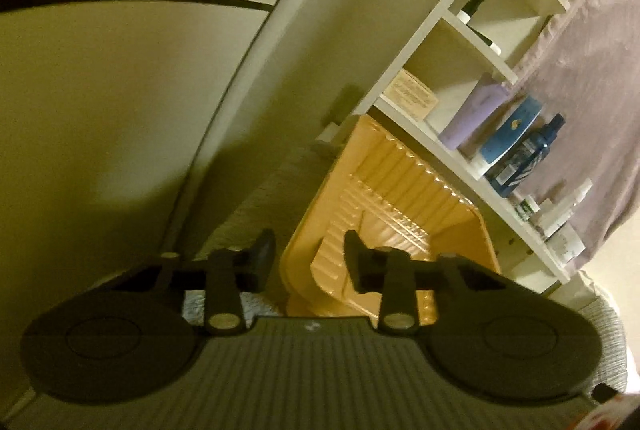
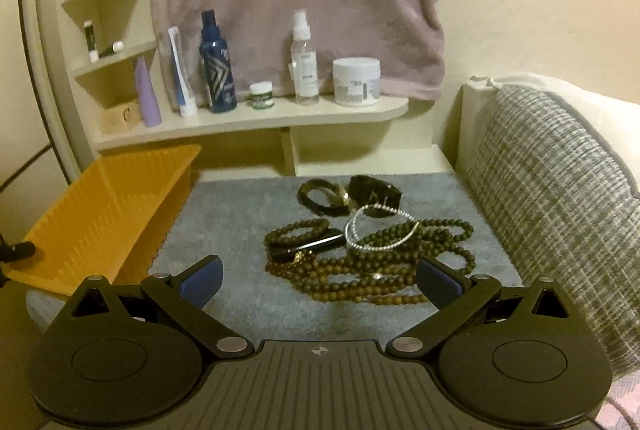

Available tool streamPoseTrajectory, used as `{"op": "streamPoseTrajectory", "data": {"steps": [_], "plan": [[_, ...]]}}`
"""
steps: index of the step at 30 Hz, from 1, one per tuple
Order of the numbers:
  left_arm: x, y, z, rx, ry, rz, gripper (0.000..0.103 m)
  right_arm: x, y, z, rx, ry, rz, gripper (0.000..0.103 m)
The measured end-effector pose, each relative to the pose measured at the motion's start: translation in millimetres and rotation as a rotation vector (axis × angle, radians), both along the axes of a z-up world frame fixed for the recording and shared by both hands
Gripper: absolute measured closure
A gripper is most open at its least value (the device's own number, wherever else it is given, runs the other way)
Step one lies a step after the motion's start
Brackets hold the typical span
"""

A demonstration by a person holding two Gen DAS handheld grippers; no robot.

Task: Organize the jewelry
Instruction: 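Grasp the orange tray's rim with the left gripper and tilt it up, then grasp a dark bead strand with the right gripper while the left gripper holds the tray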

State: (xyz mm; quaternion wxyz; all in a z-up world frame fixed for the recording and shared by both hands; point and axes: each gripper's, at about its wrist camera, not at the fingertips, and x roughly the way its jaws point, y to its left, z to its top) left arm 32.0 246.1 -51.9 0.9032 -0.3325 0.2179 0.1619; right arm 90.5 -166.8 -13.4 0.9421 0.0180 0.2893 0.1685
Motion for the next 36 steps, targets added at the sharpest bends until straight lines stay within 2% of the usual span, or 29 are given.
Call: {"op": "streamPoseTrajectory", "data": {"steps": [3,12,15,18,21,29,36], "plan": [[4,2,-2,-0.035,-0.021,-0.001,0.082,4,5,-5,-0.009,0.014,-0.002,0.001],[9,5,-7,-0.057,-0.022,-0.009,0.086,10,12,-8,-0.015,0.029,0.009,0.001],[11,1,-8,-0.053,-0.013,-0.014,0.094,10,10,-8,-0.014,0.027,0.010,0.001],[11,-4,-4,-0.030,-0.002,-0.012,0.095,11,6,-8,-0.009,0.029,0.001,0.001],[12,-9,4,0.016,0.015,-0.020,0.096,11,2,-8,0.000,0.031,-0.011,0.001],[14,-34,37,0.241,0.094,-0.078,0.099,10,-9,-8,0.040,0.036,-0.027,0.001],[8,-55,48,0.380,0.112,-0.089,0.099,10,-23,-12,0.082,0.040,-0.047,0.001]]}}
